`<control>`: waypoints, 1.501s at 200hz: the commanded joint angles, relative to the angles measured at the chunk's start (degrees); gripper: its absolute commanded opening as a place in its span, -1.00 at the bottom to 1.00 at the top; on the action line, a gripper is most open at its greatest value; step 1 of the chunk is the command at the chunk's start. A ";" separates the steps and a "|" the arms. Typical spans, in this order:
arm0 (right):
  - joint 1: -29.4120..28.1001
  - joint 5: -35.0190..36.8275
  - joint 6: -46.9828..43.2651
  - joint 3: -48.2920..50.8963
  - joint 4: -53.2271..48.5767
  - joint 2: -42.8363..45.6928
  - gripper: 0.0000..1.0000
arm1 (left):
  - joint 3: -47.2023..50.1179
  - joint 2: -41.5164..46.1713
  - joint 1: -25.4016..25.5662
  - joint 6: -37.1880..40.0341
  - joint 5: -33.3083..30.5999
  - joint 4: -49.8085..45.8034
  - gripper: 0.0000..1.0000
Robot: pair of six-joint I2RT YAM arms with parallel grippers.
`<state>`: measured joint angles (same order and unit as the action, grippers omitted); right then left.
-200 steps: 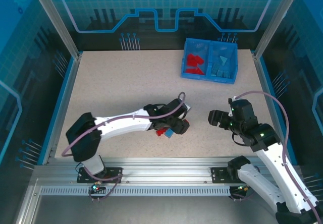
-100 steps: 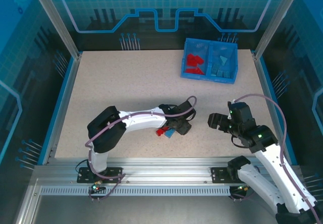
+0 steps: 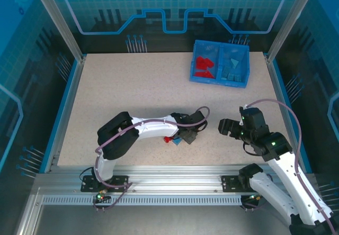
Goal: Sort the legos into containers by color
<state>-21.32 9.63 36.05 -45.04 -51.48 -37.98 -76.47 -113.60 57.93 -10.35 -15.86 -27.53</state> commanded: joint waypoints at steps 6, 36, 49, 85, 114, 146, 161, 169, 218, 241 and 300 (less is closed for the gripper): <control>0.33 -4.90 -1.21 -0.56 0.61 0.47 0.82 | 1.61 3.28 0.47 -0.46 -0.36 2.41 -0.66; 0.14 -16.35 -4.45 -0.05 6.37 3.16 0.84 | 2.12 10.60 0.42 -0.17 -1.69 5.83 -0.70; 0.14 -19.31 -4.21 -0.13 8.35 3.92 0.85 | 0.62 12.43 0.25 1.26 -3.15 7.35 -0.70; 0.13 -15.02 -0.65 -1.02 10.89 5.98 0.86 | -11.35 8.08 -4.26 5.10 -5.02 10.49 -0.71; 0.23 -6.22 2.49 -0.32 9.42 8.47 0.88 | -26.32 -2.07 -9.16 5.92 -3.95 11.57 -0.73; 0.07 -6.55 3.72 -0.75 7.14 8.92 0.88 | -49.13 -16.90 -13.36 5.83 -2.93 8.07 -0.74; 0.05 -6.71 4.39 -0.34 6.47 9.70 0.88 | -58.72 -23.61 -15.05 6.02 -3.16 7.91 -0.75; -0.03 -6.64 4.71 -0.09 6.16 10.31 0.88 | -62.95 -26.93 -15.86 6.17 -3.07 8.30 -0.75; -0.04 -6.02 3.44 -1.05 3.19 12.84 0.88 | -70.28 -37.98 -17.72 15.48 -7.54 20.11 -0.74; 0.02 -6.62 3.19 -2.12 1.84 12.91 0.88 | -71.62 -40.66 -17.85 18.11 -10.24 21.68 -0.55; -0.12 -6.91 4.37 -2.00 1.31 13.92 0.89 | -64.56 -33.62 -17.28 13.12 -10.01 19.95 0.01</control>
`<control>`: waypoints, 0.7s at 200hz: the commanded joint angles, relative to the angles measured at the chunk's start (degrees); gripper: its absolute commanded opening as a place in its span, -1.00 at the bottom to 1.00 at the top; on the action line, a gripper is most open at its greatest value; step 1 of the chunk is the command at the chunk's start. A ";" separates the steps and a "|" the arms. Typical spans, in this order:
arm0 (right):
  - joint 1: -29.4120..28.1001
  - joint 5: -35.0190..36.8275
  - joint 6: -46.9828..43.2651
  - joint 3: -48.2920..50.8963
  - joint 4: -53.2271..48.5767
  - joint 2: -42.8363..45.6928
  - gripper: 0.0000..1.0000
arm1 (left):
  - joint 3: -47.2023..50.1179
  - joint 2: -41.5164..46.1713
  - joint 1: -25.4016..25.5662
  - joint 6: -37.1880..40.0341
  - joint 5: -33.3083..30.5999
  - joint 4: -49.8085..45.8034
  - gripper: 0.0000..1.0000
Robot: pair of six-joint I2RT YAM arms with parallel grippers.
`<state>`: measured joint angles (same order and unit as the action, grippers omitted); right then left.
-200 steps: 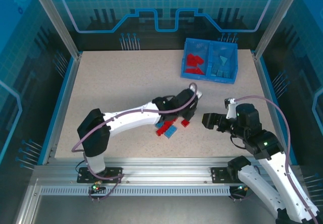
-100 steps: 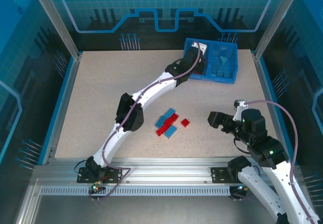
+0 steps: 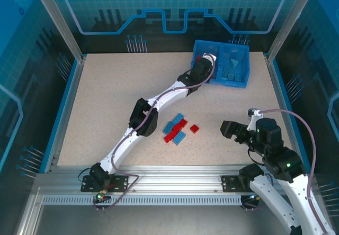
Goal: Sort the legos into containers by color
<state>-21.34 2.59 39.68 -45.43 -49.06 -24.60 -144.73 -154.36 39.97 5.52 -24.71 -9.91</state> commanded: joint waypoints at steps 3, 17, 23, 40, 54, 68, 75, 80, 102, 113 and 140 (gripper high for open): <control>-0.10 0.13 0.75 -1.66 -1.08 0.48 0.89 | 4.75 8.04 0.72 -3.17 -0.85 2.82 0.03; -0.10 0.04 0.84 -1.76 -0.83 0.02 0.89 | 9.65 12.67 1.03 -5.22 0.18 3.52 0.07; -0.09 -0.05 0.87 -1.87 -0.71 -0.24 0.89 | 11.93 15.09 1.22 -6.33 0.38 3.01 0.06; -0.08 -0.22 0.76 -2.08 -0.39 -1.17 0.89 | 19.90 22.74 1.87 -10.09 4.56 0.86 0.06; -0.12 -0.38 -0.17 -2.12 0.24 -2.19 0.89 | 27.79 29.66 2.35 -12.01 11.87 -1.58 0.07; -0.19 -1.19 -2.25 -2.36 0.92 -3.48 0.89 | 34.28 35.89 3.04 -12.56 18.68 -6.90 0.11; -0.19 -1.99 -4.00 -2.59 1.19 -4.52 0.89 | 37.03 38.75 3.63 -12.78 20.44 -10.40 0.12; -0.19 -2.55 -5.63 -2.91 1.37 -5.38 0.90 | 39.26 40.82 4.16 -12.92 20.61 -12.70 0.13; -0.19 -3.49 -9.71 -4.20 0.68 -8.93 0.91 | 51.02 49.52 7.61 -12.76 20.16 -17.16 0.14; -0.20 -3.12 -10.15 -4.40 0.59 -10.08 0.92 | 55.50 52.56 9.80 -12.70 19.63 -18.41 0.14; -0.19 -3.66 -9.41 -4.17 1.54 -10.82 0.92 | 61.02 53.47 14.75 -12.91 16.58 -22.23 0.27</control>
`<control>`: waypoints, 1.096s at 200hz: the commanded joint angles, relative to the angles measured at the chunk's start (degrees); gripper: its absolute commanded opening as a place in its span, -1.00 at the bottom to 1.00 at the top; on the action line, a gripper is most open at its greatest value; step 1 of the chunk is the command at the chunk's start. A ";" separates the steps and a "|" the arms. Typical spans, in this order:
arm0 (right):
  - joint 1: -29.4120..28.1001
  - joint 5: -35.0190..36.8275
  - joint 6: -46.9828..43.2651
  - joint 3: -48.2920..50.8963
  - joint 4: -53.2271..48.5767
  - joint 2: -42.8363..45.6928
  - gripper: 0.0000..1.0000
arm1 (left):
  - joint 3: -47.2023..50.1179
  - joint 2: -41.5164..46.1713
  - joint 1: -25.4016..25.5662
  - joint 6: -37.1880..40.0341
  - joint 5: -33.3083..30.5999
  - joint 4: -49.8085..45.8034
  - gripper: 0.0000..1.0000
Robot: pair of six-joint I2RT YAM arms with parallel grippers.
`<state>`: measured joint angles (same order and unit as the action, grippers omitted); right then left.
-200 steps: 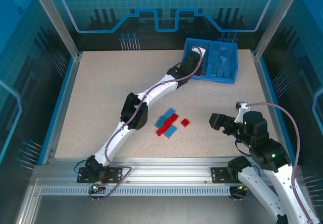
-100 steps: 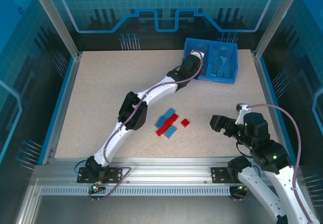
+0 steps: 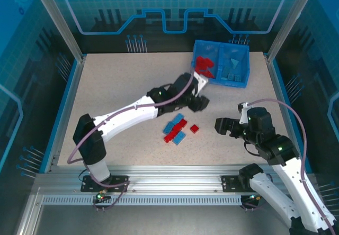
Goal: Sort the legos into containers by color
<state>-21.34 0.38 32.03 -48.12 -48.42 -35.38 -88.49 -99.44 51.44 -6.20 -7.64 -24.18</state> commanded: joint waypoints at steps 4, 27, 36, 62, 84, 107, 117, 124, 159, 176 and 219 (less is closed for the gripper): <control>-0.19 -1.31 -1.59 -1.42 0.90 0.04 0.92 | 5.24 -1.81 3.81 -1.27 -0.84 -8.33 0.29; -0.17 -0.49 -0.39 -0.88 0.33 1.20 0.92 | 6.22 -5.37 4.96 -1.76 -1.26 -9.04 0.46; -0.20 -0.32 -0.02 -0.78 -0.16 1.76 0.92 | 6.22 -6.88 5.05 -1.74 -1.29 -8.97 0.47; -0.19 0.22 0.39 -0.83 -1.87 3.33 0.92 | 5.17 -11.28 5.01 -1.39 -2.86 -8.41 0.49; -0.19 0.24 0.71 -0.64 -2.38 4.03 0.92 | 3.41 -15.06 4.99 -0.54 -3.61 -7.95 0.52; -0.19 -0.20 0.93 -0.57 -2.21 4.00 0.92 | 1.56 -18.57 4.85 -0.72 -3.55 -7.67 0.47; -0.19 -0.36 0.98 -0.57 -2.14 3.83 0.92 | 1.15 -19.61 4.81 -0.79 -3.46 -7.72 0.41; -0.21 -0.62 0.99 -0.66 -2.11 3.74 0.92 | 1.05 -20.26 4.81 -0.97 -3.73 -7.72 0.37; -0.23 -1.34 0.51 -0.55 -2.04 3.14 0.92 | 2.17 -21.79 4.72 -1.46 -4.05 -6.16 0.18; -0.19 -1.61 0.55 -0.48 -1.94 2.90 0.92 | 2.40 -22.34 4.63 -1.67 -4.05 -5.59 0.02; -0.19 -3.76 -2.75 -1.12 -2.20 2.27 0.92 | 4.89 -19.98 4.48 -2.59 -4.47 -0.55 -0.35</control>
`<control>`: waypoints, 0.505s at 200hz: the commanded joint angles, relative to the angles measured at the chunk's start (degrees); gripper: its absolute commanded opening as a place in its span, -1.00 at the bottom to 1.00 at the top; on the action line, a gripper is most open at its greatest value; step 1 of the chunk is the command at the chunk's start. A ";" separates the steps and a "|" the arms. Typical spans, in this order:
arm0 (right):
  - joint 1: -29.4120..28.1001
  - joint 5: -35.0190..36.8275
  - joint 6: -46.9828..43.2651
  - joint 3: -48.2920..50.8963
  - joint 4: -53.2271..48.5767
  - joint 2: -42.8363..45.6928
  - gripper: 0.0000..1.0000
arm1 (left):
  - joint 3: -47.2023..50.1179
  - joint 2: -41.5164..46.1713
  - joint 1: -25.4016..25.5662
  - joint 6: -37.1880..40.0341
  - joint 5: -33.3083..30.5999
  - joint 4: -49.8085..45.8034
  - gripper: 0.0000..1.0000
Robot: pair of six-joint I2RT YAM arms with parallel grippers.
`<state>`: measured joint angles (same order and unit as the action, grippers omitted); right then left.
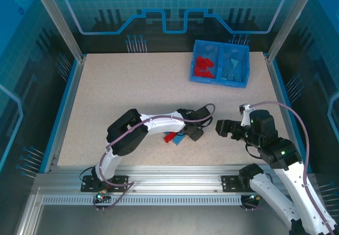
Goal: Sort the legos into containers by color
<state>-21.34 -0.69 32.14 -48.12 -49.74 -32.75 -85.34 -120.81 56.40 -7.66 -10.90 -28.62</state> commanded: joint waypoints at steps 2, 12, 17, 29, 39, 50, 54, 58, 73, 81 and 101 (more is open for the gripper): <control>-0.19 -3.04 -3.18 -1.28 -0.93 -0.42 0.92 | 1.80 1.68 -0.50 -1.21 -1.27 4.20 -0.36; -0.19 -4.87 -4.64 -1.86 -0.97 -0.63 0.92 | 2.81 3.38 -0.59 -1.50 -1.55 5.85 -0.43; -0.19 -5.85 -5.32 -1.93 -0.97 -0.72 0.92 | 3.21 4.44 -0.66 -1.61 -1.77 6.73 -0.46; -0.19 -8.36 -6.54 -1.96 -0.98 -1.15 0.92 | 4.12 7.12 -1.01 -2.04 -3.01 8.55 -0.51; -0.17 -10.20 -7.34 -4.18 -1.10 -1.58 0.92 | 4.60 9.32 -1.28 -2.04 -4.31 9.73 -0.54; -0.19 -11.33 -7.71 -4.91 -1.15 -1.94 0.92 | 4.81 11.30 -1.61 -1.71 -5.97 11.05 -0.54; -0.19 -11.43 -7.72 -5.09 -1.15 -2.01 0.92 | 4.83 11.91 -1.76 -1.62 -6.48 11.48 -0.54; -0.19 -11.37 -7.67 -5.24 -1.13 -2.05 0.92 | 4.78 12.43 -1.97 -1.30 -6.99 11.84 -0.54; -0.19 -10.67 -7.28 -5.41 -0.73 -1.88 0.92 | 4.16 13.48 -2.75 -0.71 -8.54 12.58 -0.53; -0.19 -10.27 -7.02 -5.49 -0.54 -1.82 0.92 | 3.76 13.75 -3.37 -0.59 -9.22 13.24 -0.53; -0.19 -9.07 -5.97 -5.39 0.10 -1.70 0.93 | 1.33 13.00 -5.92 -0.39 -9.22 15.96 -0.51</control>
<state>-21.34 -9.50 26.26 -52.21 -50.04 -34.85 -81.08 -108.09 53.23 -8.69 -17.47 -17.21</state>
